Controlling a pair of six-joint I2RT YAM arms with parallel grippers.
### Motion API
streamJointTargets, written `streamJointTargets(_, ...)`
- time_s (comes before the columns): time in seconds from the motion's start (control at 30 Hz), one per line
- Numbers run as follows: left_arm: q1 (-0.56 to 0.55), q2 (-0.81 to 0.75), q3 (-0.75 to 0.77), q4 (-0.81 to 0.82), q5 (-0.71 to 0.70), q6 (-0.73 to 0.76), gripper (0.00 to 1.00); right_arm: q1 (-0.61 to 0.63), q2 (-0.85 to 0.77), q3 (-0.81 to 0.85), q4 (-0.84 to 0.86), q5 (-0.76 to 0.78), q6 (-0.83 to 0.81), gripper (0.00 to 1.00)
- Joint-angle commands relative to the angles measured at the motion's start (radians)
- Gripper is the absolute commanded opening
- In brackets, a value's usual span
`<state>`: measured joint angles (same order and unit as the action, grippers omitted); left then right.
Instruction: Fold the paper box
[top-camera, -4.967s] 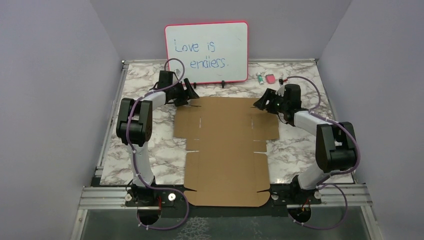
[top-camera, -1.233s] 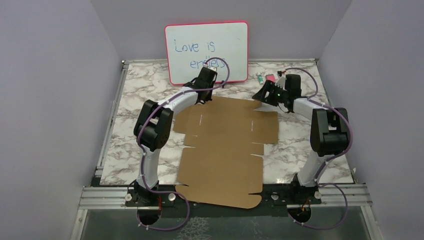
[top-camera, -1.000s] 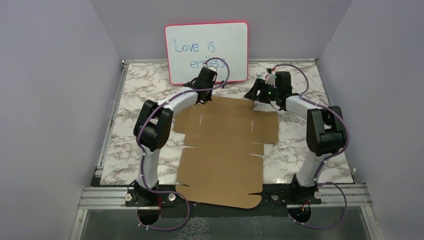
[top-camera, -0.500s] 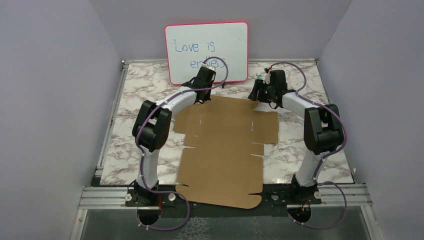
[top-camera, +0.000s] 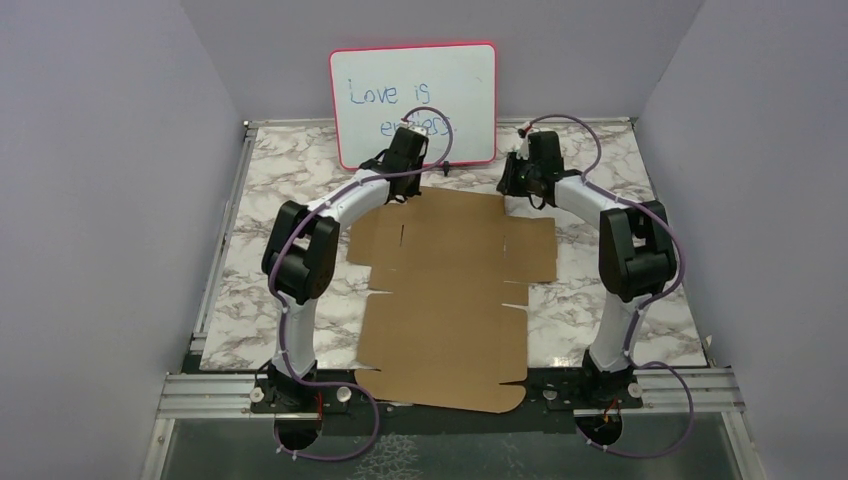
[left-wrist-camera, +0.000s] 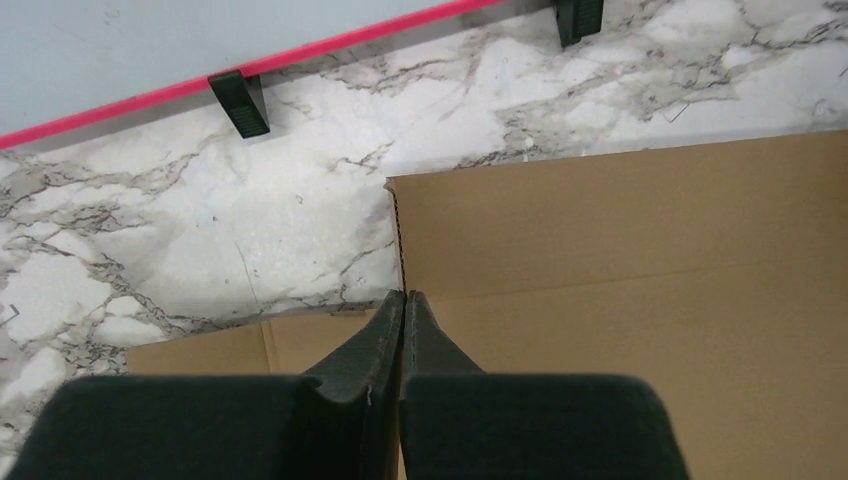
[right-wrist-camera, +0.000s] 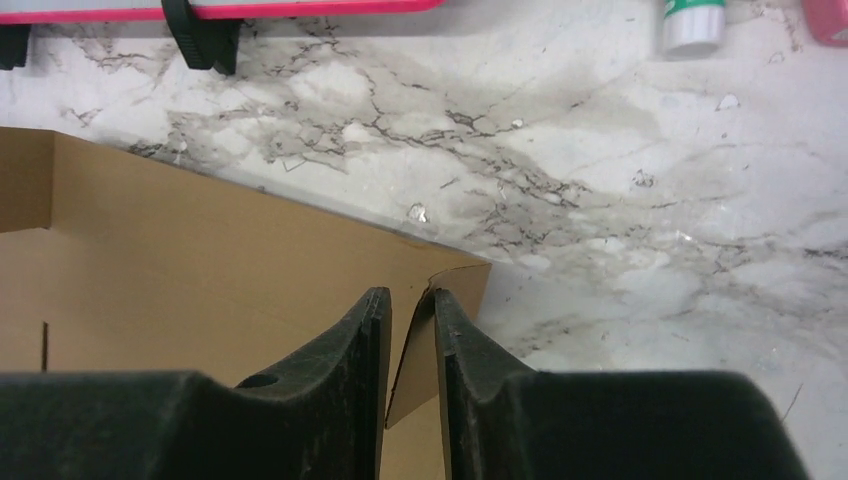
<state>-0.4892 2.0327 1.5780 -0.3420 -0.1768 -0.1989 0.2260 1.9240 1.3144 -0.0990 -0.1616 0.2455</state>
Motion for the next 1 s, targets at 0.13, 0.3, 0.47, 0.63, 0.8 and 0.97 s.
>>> streamJointTargets(0.13,0.020,0.002,0.064,0.024,0.077,-0.038,0.06,0.007,0.081,0.103,-0.002,0.030,-0.046,0.31)
streamJointTargets(0.3,0.048,-0.057,0.005,0.025,0.071,-0.046,0.23,0.007,0.040,0.087,-0.004,0.047,-0.054,0.51)
streamJointTargets(0.47,0.078,-0.180,-0.104,0.034,0.077,-0.062,0.40,0.007,-0.069,0.021,-0.012,0.116,-0.058,0.66)
streamJointTargets(0.63,0.084,-0.337,-0.276,0.073,0.105,-0.113,0.59,0.007,-0.194,-0.089,-0.008,0.119,-0.048,0.79)
streamJointTargets(0.8,0.103,-0.506,-0.467,0.100,0.171,-0.168,0.71,0.007,-0.308,-0.210,0.011,0.040,-0.026,0.81)
streamJointTargets(0.97,0.157,-0.675,-0.665,0.119,0.255,-0.220,0.78,0.010,-0.416,-0.346,0.053,-0.081,0.000,0.83)
